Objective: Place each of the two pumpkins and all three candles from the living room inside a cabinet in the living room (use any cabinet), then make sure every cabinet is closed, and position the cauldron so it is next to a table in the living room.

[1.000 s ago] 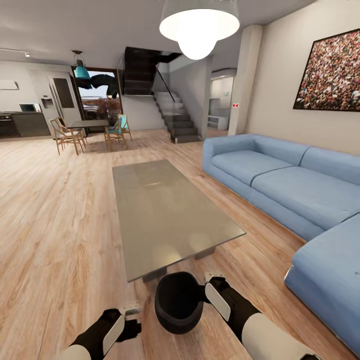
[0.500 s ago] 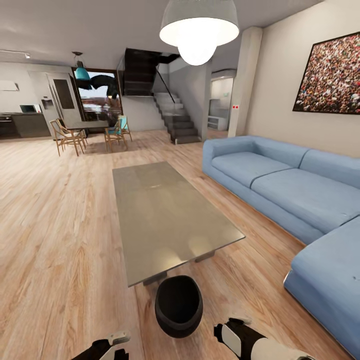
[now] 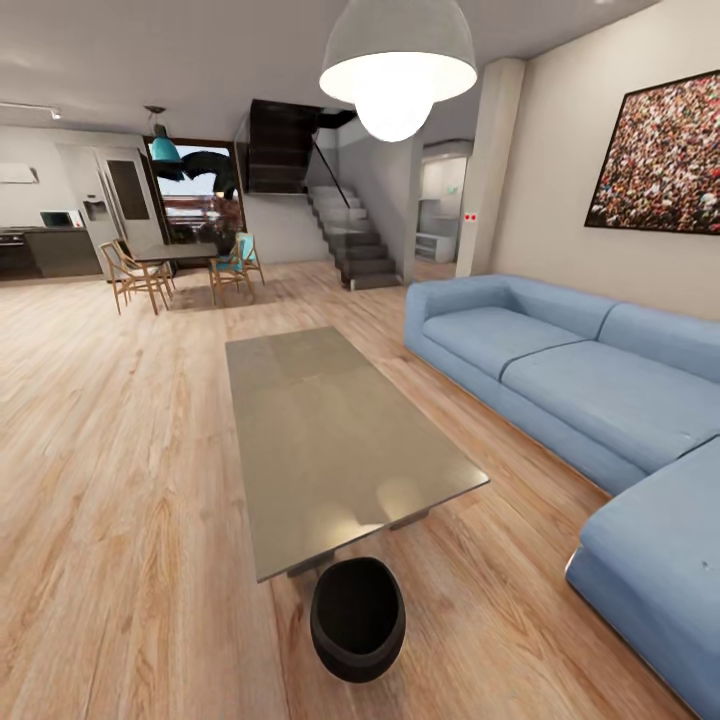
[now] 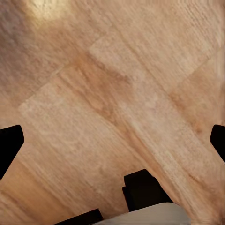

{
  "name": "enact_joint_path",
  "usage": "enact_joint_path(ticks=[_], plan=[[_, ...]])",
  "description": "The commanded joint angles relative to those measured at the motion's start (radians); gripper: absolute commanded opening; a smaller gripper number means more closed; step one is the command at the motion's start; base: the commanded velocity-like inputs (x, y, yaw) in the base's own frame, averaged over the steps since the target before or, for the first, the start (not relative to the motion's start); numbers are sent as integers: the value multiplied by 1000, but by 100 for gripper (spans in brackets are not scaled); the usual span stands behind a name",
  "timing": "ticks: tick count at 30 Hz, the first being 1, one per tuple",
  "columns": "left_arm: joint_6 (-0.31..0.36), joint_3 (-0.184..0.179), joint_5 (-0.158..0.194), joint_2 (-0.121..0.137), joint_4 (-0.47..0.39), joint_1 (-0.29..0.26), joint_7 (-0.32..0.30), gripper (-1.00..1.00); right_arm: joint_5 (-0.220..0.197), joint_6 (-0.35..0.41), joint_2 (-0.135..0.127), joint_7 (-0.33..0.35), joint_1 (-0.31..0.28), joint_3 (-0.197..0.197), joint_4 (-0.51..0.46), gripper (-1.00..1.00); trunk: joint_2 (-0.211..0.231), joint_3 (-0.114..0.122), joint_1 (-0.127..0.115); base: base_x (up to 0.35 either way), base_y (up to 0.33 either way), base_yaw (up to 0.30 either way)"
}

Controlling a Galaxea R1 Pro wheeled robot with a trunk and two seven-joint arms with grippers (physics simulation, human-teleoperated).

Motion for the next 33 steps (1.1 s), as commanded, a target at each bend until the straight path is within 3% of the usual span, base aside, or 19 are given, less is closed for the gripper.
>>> enact_joint_path(ticks=[1,6,12,16,21,33], plan=[[1,-9,8,5,-3,10,4,100,-10,-15,1,-3,1,8,17,100,7,2,-4,0,0,0],[-35,-9,8,19,-2,55,3,100,-12,-57,5,-4,13,7,76,100,42,18,-23,0,0,0],[-51,-9,8,22,-2,99,3,100,-13,-66,5,2,50,6,83,100,84,37,-46,0,0,0],[-65,-10,8,23,-2,123,2,100,-14,-66,4,79,70,5,84,100,112,49,-62,0,0,0],[-81,-10,10,27,3,131,1,100,-14,-67,-1,141,90,3,85,100,147,65,-81,0,0,0],[-84,-10,9,40,5,144,-10,100,-14,-67,-1,152,93,3,82,100,231,103,-127,0,0,0]])
